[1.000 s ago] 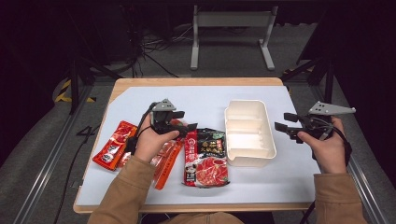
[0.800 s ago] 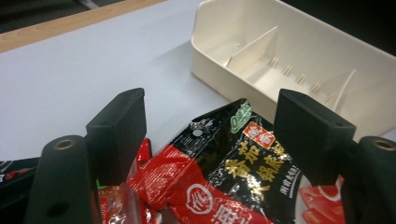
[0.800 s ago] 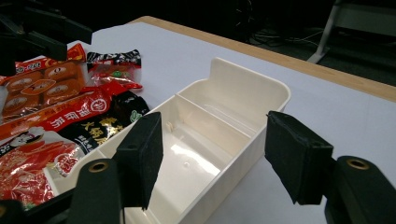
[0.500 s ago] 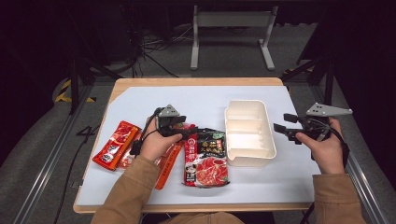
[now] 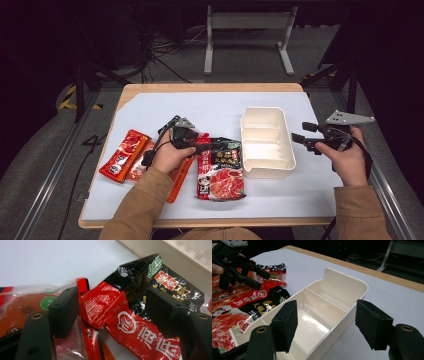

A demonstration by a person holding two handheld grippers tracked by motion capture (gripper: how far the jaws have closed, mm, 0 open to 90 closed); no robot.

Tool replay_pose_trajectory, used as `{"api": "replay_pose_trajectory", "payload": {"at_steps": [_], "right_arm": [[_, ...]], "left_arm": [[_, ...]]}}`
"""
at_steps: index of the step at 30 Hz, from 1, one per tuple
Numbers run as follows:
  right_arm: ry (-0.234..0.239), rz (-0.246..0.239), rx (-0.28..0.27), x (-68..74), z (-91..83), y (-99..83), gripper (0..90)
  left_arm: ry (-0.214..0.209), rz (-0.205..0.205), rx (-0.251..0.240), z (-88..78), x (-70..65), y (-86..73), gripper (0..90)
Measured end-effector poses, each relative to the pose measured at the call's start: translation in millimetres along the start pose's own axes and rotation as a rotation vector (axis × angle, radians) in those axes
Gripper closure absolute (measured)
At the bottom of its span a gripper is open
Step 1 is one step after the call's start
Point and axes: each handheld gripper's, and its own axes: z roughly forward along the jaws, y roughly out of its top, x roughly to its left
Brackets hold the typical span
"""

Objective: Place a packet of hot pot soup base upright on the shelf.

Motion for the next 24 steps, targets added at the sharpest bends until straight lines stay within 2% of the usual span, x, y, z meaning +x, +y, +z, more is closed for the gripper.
{"api": "replay_pose_trajectory", "payload": {"at_steps": [8, 12, 13, 15, 20, 24], "right_arm": [[0.005, -0.004, 0.004, 0.8, 1.4, 0.0, 34.9], [0.009, -0.008, 0.01, 1.8, 2.2, 0.3, 34.9], [0.007, -0.011, 0.013, 2.3, 2.7, 0.5, 34.9], [0.012, -0.012, 0.014, 3.1, 3.6, 0.7, 34.9], [0.013, -0.013, 0.013, 3.0, 3.6, 1.1, 34.9], [0.017, -0.01, 0.012, 3.4, 4.1, 1.2, 34.9]], "left_arm": [[-0.001, -0.001, 0.032, 2.2, 1.4, -3.1, 29.2], [-0.028, -0.009, 0.048, 2.1, 1.7, -4.2, 32.6], [-0.042, -0.009, 0.055, 2.5, 1.0, -4.9, 34.5], [-0.064, -0.011, 0.101, 4.5, -0.7, -6.0, 39.9], [-0.054, -0.004, 0.146, 9.4, -1.5, -6.1, 50.0], [-0.062, -0.042, 0.152, 11.3, 0.3, -6.2, 54.5]]}}
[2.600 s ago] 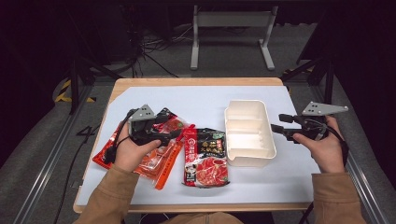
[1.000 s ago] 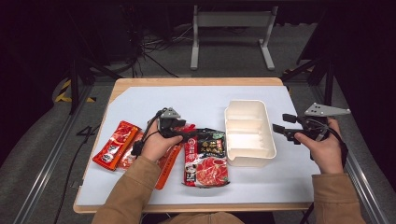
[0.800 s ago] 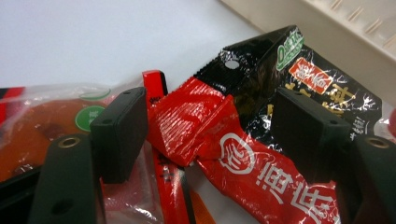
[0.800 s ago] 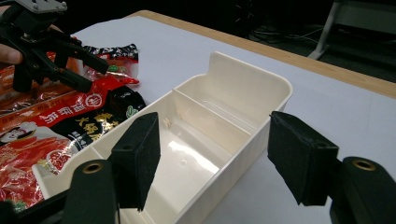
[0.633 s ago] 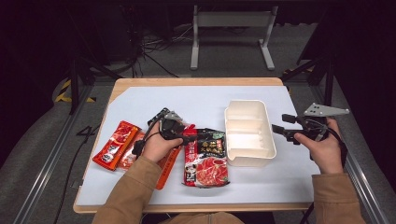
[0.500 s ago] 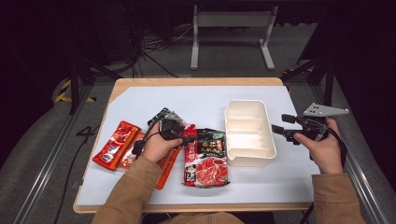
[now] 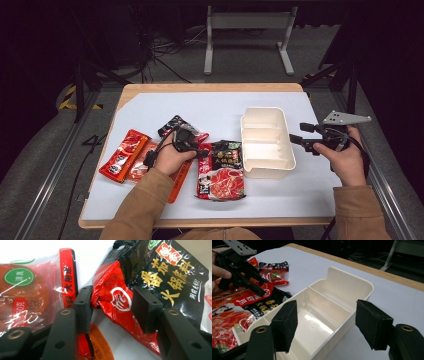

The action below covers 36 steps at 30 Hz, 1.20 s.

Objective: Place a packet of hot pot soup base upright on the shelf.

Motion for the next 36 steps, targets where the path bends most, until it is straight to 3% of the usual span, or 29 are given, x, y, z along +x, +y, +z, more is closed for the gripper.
{"api": "replay_pose_trajectory", "payload": {"at_steps": [2, 6, 16, 21, 29, 34, 35, 36], "right_arm": [[0.0, 0.001, 0.002, 0.2, 0.2, 0.0, 34.9], [0.003, -0.003, 0.004, 0.3, 1.1, -0.2, 34.9], [0.003, -0.005, 0.003, 2.1, 1.7, 0.6, 35.3], [-0.002, -0.028, 0.028, 1.2, 0.5, 0.4, 43.6], [-0.001, -0.044, 0.047, 2.0, 0.9, 1.2, 47.2], [-0.005, -0.048, 0.045, 2.5, -1.6, 2.2, 47.9], [-0.007, -0.044, 0.037, 2.6, -3.1, 2.8, 47.5], [-0.012, -0.046, 0.034, 2.5, -3.5, 3.1, 47.1]], "left_arm": [[0.0, -0.003, 0.002, 0.0, 0.7, 0.1, 56.5], [-0.013, -0.055, -0.002, 1.5, 3.6, -0.2, 62.1], [0.004, -0.05, -0.002, 2.3, -1.7, -1.9, 73.9], [-0.012, -0.087, -0.021, -0.9, -0.6, -3.2, 79.4], [-0.019, -0.131, -0.059, -11.2, -5.3, -1.6, 82.9], [-0.015, -0.12, -0.102, -27.2, -12.3, 0.7, 83.8], [-0.016, -0.099, -0.141, -35.8, -16.6, 1.7, 84.0], [-0.03, -0.103, -0.16, -39.0, -18.2, 2.1, 84.3]]}}
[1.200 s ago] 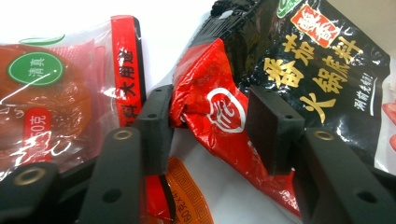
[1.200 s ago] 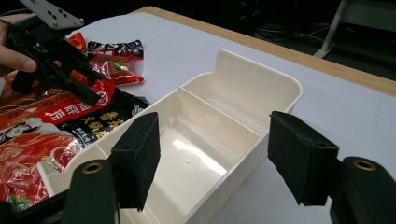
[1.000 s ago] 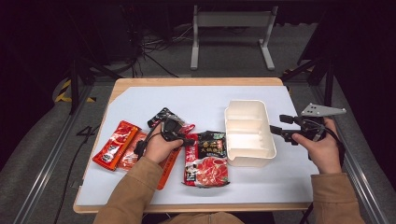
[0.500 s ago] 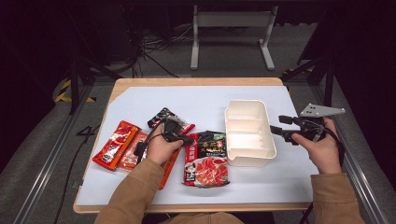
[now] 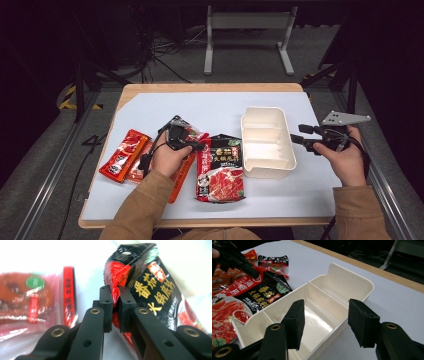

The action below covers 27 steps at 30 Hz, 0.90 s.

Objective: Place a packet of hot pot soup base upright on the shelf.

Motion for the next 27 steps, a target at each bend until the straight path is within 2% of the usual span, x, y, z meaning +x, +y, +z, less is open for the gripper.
{"api": "replay_pose_trajectory", "payload": {"at_steps": [2, 4, 6, 10, 12, 14, 16, 21, 25, 27], "right_arm": [[0.001, -0.003, -0.003, -0.2, -0.8, 0.3, 47.1], [0.009, -0.003, -0.013, -0.2, -1.5, 0.5, 47.2], [0.012, -0.003, -0.017, -0.3, -1.7, 0.8, 47.3], [0.026, -0.005, -0.036, 0.4, -2.8, 2.1, 47.8], [0.03, -0.005, -0.039, 0.9, -3.1, 2.4, 47.8], [0.035, -0.008, -0.049, 2.1, -3.9, 3.5, 47.7], [0.028, -0.008, -0.054, 3.3, -5.3, 4.6, 46.6], [0.028, -0.019, -0.072, 5.4, -8.4, 6.8, 46.5], [0.033, -0.024, -0.081, 7.6, -10.2, 8.6, 46.4], [0.03, -0.018, -0.077, 9.1, -11.0, 9.6, 44.8]], "left_arm": [[-0.008, 0.004, -0.016, -5.1, -3.4, 1.8, 84.7], [0.007, 0.043, -0.047, -16.1, -14.1, 5.9, 84.9], [0.009, 0.054, -0.052, -18.7, -16.6, 6.8, 85.1], [-0.007, 0.104, -0.097, -34.5, -32.2, 11.8, 85.6], [-0.004, 0.115, -0.106, -39.2, -36.8, 12.6, 85.7], [0.013, 0.151, -0.129, -45.7, -43.6, 14.0, 85.7], [0.039, 0.206, -0.17, -53.8, -51.0, 15.6, 85.8], [0.042, 0.239, -0.213, -64.0, -56.1, 16.8, 86.0], [0.028, 0.257, -0.226, -70.6, -59.5, 17.1, 86.0], [0.022, 0.283, -0.233, -73.0, -62.7, 17.8, 86.0]]}}
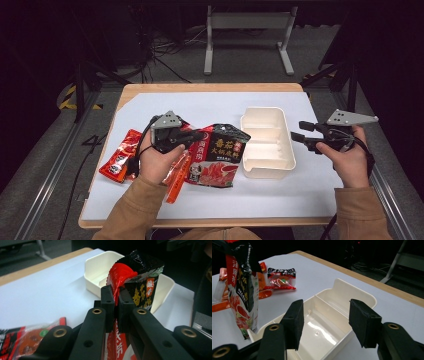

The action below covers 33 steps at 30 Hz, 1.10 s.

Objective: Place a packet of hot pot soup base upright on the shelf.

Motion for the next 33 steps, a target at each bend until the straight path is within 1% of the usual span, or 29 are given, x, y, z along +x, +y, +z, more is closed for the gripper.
{"api": "replay_pose_trajectory", "payload": {"at_steps": [2, 5, 8, 9, 10, 11, 14, 18, 19, 21, 22, 26, 29, 33], "right_arm": [[-0.002, -0.01, 0.001, 1.7, -0.5, 1.3, 44.8], [0.017, -0.005, -0.011, 5.6, -1.5, 3.9, 44.7], [0.034, -0.001, -0.025, 8.4, -2.4, 5.9, 44.2], [0.042, 0.001, -0.034, 9.3, -2.8, 6.7, 44.0], [0.048, 0.004, -0.039, 10.4, -3.1, 7.5, 44.1], [0.057, 0.003, -0.046, 11.3, -3.2, 8.2, 44.0], [0.086, 0.009, -0.066, 16.1, -2.6, 11.0, 43.6], [0.134, 0.006, -0.09, 26.6, 1.5, 17.5, 41.9], [0.134, 0.006, -0.09, 26.6, 1.5, 17.5, 41.9], [0.151, -0.008, -0.092, 32.1, 5.0, 22.5, 41.1], [0.16, -0.021, -0.089, 35.4, 7.5, 25.7, 40.8], [0.189, -0.043, -0.087, 44.6, 15.4, 33.1, 40.7], [0.211, -0.063, -0.067, 52.4, 24.7, 40.2, 40.7], [0.229, -0.088, -0.053, 62.1, 35.7, 48.9, 40.7]], "left_arm": [[0.018, 0.024, -0.011, -3.2, -4.7, 3.0, 86.0], [0.027, 0.033, -0.029, -8.0, -7.4, 5.3, 86.0], [0.031, 0.018, -0.065, -13.3, -8.2, 6.0, 86.0], [0.031, 0.018, -0.08, -14.5, -8.6, 6.1, 86.0], [0.039, 0.033, -0.092, -16.0, -8.7, 6.6, 86.0], [0.036, 0.03, -0.104, -16.7, -9.8, 6.6, 86.0], [0.046, 0.03, -0.13, -18.6, -11.1, 7.1, 86.1], [0.054, 0.011, -0.162, -21.6, -10.1, 6.8, 86.1], [0.054, 0.011, -0.162, -21.6, -10.1, 6.8, 86.1], [0.059, 0.005, -0.182, -23.3, -9.1, 5.8, 86.1], [0.063, 0.002, -0.187, -24.0, -8.6, 5.5, 86.1], [0.079, 0.002, -0.207, -25.0, -8.0, 5.2, 86.1], [0.092, 0.003, -0.217, -25.6, -8.3, 5.2, 86.1], [0.089, -0.002, -0.228, -25.0, -8.3, 4.5, 86.1]]}}
